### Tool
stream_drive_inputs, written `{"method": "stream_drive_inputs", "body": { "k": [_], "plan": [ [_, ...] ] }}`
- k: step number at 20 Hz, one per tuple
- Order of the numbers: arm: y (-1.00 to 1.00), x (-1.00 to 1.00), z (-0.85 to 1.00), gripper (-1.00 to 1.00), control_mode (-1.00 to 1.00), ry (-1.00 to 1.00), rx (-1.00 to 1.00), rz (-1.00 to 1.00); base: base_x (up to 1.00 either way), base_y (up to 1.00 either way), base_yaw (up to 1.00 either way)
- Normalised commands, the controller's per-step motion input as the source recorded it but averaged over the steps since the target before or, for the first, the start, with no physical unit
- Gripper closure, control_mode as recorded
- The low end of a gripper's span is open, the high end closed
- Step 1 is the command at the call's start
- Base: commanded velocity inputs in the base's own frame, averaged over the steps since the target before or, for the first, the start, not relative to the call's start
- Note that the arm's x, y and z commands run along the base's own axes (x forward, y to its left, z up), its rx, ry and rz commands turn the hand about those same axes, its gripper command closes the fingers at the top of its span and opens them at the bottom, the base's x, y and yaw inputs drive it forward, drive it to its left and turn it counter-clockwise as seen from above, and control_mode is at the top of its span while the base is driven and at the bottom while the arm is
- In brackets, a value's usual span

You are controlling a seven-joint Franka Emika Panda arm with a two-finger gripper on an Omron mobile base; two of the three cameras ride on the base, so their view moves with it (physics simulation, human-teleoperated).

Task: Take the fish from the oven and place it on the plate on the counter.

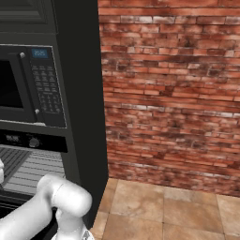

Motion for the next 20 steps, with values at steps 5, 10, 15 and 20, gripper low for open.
{"method": "stream_drive_inputs", "body": {
  "k": [5, 10, 15, 20],
  "plan": [
    [-0.7, -0.38, 1.0, 1.0, -1.0, -0.11, 0.11, 0.05, 0.0, 0.0, 0.0],
    [-0.8, -0.46, 1.0, 1.0, -1.0, -0.15, 0.1, 0.06, 0.0, 0.0, 0.0],
    [-0.92, -0.31, 1.0, 1.0, -1.0, -0.15, 0.14, 0.1, 0.0, 0.0, 0.0],
    [-0.98, -0.17, 1.0, 1.0, -1.0, -0.19, 0.15, 0.16, 0.0, 0.0, 0.0]
  ]
}}
